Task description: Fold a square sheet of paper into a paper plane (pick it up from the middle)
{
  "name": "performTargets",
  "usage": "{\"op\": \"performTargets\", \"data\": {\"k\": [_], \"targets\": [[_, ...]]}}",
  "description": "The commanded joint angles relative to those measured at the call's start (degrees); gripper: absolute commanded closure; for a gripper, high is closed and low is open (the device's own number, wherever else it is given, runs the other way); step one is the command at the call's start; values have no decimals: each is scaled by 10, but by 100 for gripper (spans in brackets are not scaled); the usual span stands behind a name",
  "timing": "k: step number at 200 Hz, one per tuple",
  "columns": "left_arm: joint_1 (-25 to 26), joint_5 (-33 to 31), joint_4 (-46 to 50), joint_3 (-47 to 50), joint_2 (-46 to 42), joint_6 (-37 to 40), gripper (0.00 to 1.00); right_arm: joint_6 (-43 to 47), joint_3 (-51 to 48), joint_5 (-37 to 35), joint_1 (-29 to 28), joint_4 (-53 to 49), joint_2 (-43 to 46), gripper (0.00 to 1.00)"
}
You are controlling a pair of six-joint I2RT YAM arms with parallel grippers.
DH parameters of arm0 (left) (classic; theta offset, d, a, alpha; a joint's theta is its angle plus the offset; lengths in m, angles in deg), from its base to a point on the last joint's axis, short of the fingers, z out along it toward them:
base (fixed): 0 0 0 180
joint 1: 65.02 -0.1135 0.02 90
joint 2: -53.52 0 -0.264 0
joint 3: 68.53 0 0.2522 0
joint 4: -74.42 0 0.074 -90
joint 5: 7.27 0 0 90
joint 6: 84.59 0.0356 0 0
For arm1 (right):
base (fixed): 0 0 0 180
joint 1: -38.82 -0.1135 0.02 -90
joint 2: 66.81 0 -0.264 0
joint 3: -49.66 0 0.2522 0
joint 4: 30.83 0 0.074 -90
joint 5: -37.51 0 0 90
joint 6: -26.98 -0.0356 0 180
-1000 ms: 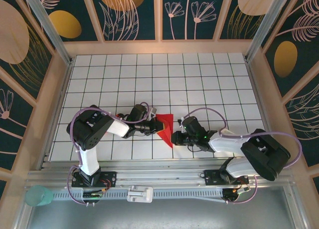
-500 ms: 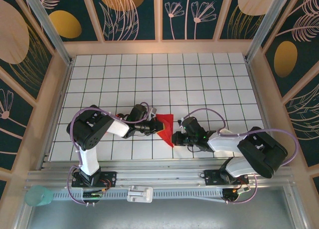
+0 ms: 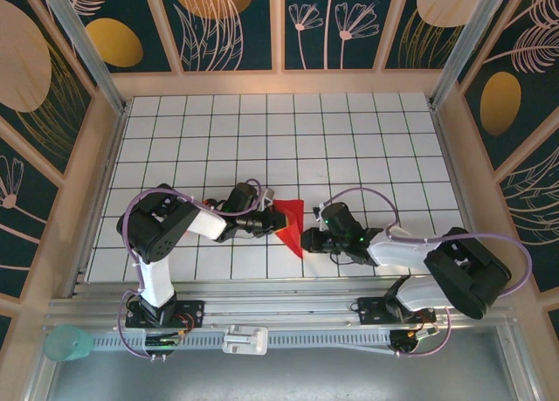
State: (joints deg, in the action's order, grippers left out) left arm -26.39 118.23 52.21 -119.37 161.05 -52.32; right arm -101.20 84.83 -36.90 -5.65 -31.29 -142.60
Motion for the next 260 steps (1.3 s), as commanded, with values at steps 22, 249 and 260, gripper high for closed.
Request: {"op": "performTargets", "data": {"k": [22,249,260], "targets": [[1,-6,36,2,18,11,100,34,38,14,24,-13,-11,81],[1,-6,43,-1,12,12,100,114,108,48,66,-29,-84,73],[1,-6,44,-1,12,12,100,116,113,52,67,-25,-95,73]]}}
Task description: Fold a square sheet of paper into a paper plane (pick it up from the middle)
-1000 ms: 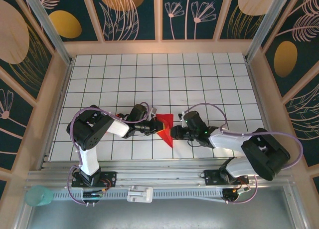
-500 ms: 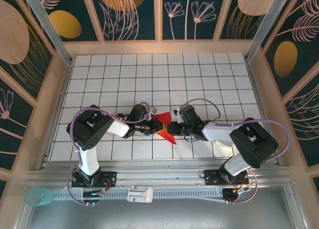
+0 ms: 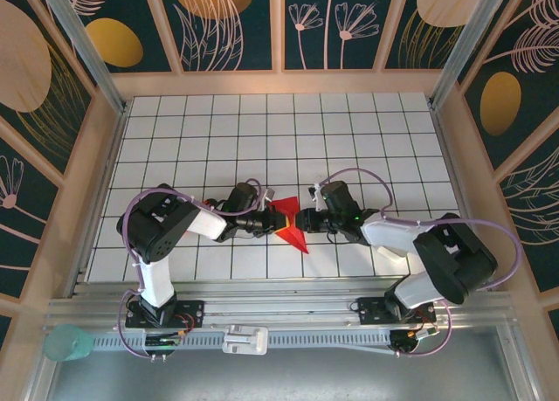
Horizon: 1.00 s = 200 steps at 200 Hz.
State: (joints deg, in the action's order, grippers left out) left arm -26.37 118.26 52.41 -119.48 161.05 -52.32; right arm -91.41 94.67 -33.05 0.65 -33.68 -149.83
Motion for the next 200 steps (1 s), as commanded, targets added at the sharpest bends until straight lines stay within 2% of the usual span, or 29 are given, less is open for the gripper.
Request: {"op": "performTargets", "data": {"k": [1,82,149,170,200], "targets": [[1,-6,42,0,12,13,100,18,16,15,4,-1,-23,73],[1,-5,43,-2,13,13,100,17,31,41,1,23,-67,74],[1,-6,43,1,8,12,100,-6,18,24,2,47,-61,94],[1,-7,41,0,8,9,96,-22,3,23,2,66,-55,97],[1,-8,39,-1,7,6,85,-40,-15,21,2,89,-48,98]]}}
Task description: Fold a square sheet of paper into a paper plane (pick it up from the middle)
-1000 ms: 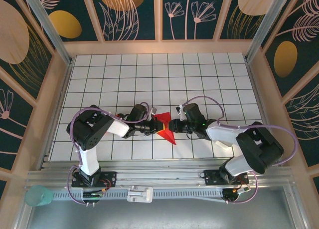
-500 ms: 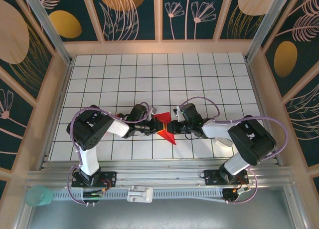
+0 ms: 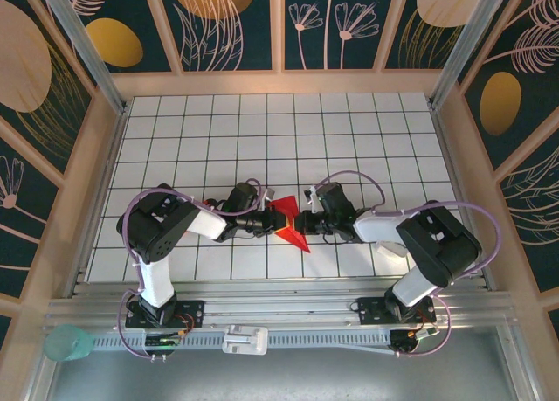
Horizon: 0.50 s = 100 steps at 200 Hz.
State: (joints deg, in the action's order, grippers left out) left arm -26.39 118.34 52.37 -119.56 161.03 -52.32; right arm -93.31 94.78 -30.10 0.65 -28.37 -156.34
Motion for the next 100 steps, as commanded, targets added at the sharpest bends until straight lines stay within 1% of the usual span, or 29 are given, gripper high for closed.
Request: {"op": "performTargets", "data": {"k": [1,17,73,100], "targets": [[1,-9,39,0,7,6,85,-22,-17,-9,2,36,18,98],[1,-9,39,-1,6,5,80,-28,-24,-9,2,45,19,98],[1,-11,36,-1,4,3,70,-39,-38,-7,4,65,26,100],[1,-10,34,-2,0,1,68,-42,-42,-7,5,67,27,100]]}}
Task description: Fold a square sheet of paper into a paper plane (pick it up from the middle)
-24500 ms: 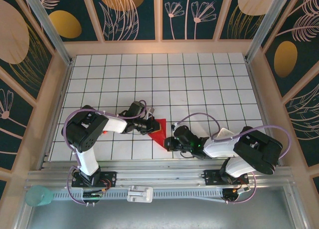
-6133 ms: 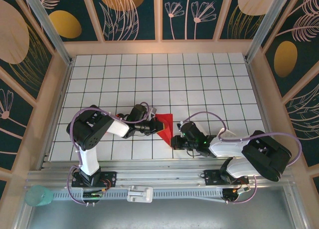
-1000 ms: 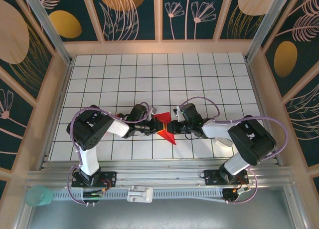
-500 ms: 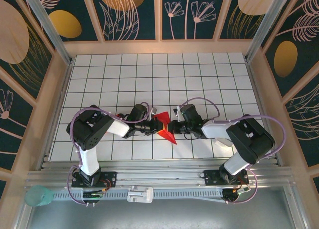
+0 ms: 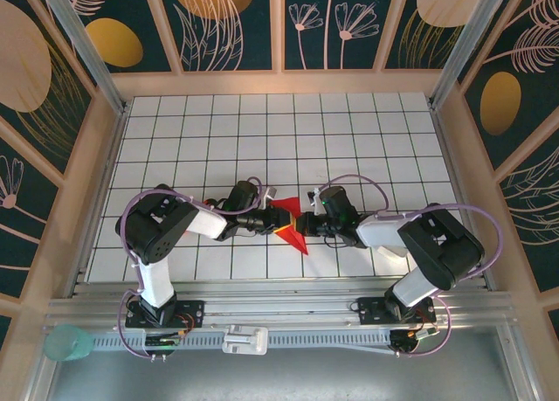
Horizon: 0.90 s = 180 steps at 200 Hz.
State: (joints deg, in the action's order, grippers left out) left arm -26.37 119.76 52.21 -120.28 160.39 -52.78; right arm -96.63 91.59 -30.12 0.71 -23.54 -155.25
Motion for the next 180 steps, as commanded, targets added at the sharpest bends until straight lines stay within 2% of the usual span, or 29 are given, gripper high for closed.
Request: {"op": "performTargets", "data": {"k": [1,50,180], "targets": [[1,-24,36,5,6,5,67,-9,-10,-7,5,19,16,100],[0,-30,20,10,0,-6,64,-16,-21,-12,8,25,20,100],[1,-29,-12,-1,-14,-26,64,-36,-44,-14,11,58,10,100]]}}
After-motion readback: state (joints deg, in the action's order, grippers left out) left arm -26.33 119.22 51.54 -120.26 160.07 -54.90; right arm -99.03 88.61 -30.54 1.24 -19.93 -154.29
